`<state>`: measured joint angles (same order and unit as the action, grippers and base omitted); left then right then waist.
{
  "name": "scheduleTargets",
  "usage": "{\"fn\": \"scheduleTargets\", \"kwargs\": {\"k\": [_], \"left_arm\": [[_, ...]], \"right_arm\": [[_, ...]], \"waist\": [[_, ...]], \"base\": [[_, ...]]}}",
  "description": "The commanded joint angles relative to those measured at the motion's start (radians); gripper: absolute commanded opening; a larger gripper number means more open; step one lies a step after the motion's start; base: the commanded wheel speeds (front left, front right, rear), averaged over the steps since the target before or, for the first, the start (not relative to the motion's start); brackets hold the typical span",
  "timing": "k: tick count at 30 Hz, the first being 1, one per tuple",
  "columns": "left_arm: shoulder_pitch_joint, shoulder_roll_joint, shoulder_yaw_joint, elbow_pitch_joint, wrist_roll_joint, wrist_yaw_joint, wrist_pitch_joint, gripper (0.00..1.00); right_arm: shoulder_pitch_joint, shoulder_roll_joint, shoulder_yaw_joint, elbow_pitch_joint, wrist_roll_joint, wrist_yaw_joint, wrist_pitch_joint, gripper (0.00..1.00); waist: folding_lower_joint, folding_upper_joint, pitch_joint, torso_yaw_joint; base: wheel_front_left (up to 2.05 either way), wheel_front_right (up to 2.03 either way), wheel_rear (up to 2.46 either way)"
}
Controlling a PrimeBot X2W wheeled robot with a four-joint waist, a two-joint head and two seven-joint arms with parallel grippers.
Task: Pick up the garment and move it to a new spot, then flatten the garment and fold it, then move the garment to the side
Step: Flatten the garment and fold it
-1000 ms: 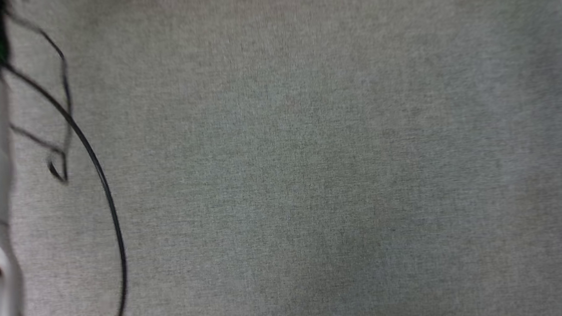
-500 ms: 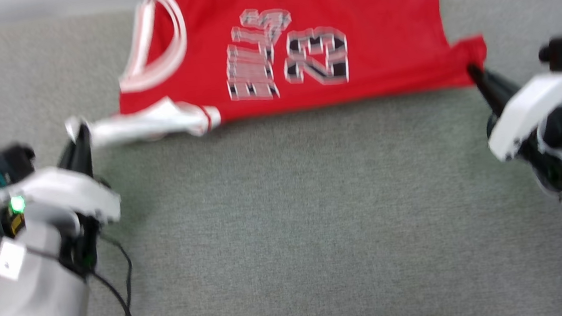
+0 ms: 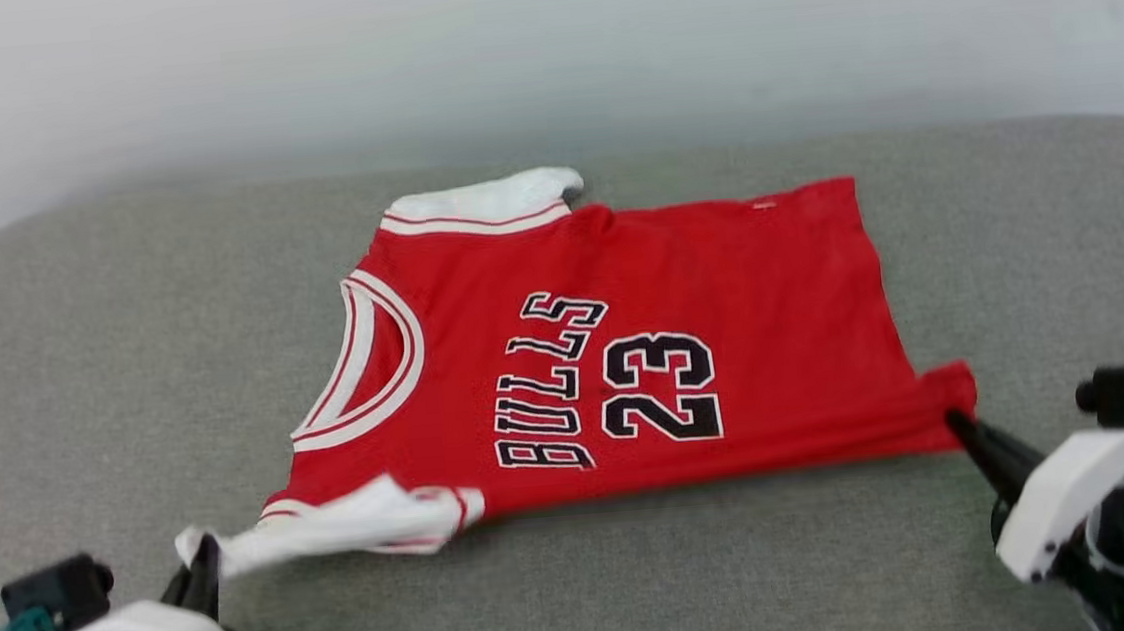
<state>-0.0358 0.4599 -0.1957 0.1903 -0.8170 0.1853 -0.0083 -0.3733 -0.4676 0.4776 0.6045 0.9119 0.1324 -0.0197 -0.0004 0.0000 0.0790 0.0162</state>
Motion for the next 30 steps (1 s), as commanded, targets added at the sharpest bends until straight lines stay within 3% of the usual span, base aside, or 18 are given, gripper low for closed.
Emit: {"fn": "scheduleTargets", "kwargs": {"k": [1, 9, 15, 22, 30], "left_arm": [[0.047, 0.018, 0.014, -0.023, -0.005, 0.027, 0.011, 0.0], [0.287, 0.037, 0.032, -0.216, -0.049, 0.132, 0.104, 0.0], [0.353, 0.053, 0.037, -0.313, -0.058, 0.155, 0.131, 0.0], [0.237, 0.053, 0.001, -0.316, -0.02, 0.126, 0.12, 0.0], [0.002, 0.016, -0.074, -0.167, 0.016, 0.03, 0.108, 0.0]], "right_arm": [[0.038, -0.011, -0.02, -0.005, -0.005, -0.003, 0.0, 0.0], [0.275, 0.009, -0.14, -0.113, -0.063, -0.003, 0.045, 0.0], [0.414, 0.06, -0.266, -0.225, -0.131, -0.003, 0.107, 0.0], [0.445, 0.136, -0.385, -0.329, -0.264, -0.003, 0.193, 0.0], [0.384, 0.22, -0.463, -0.377, -0.389, -0.003, 0.261, 0.0]], "waist": [[0.0004, 0.0, -0.031, 0.005], [0.0004, 0.0, -0.091, 0.019], [0.0004, 0.0, -0.101, 0.03], [0.0004, 0.0, -0.096, 0.03], [0.0004, 0.0, -0.058, 0.017]], "base": [[0.0, 0.0, 0.0], [0.0, 0.0, 0.0], [0.0, 0.0, 0.0], [0.0, 0.0, 0.0], [0.0, 0.0, 0.0]]}}
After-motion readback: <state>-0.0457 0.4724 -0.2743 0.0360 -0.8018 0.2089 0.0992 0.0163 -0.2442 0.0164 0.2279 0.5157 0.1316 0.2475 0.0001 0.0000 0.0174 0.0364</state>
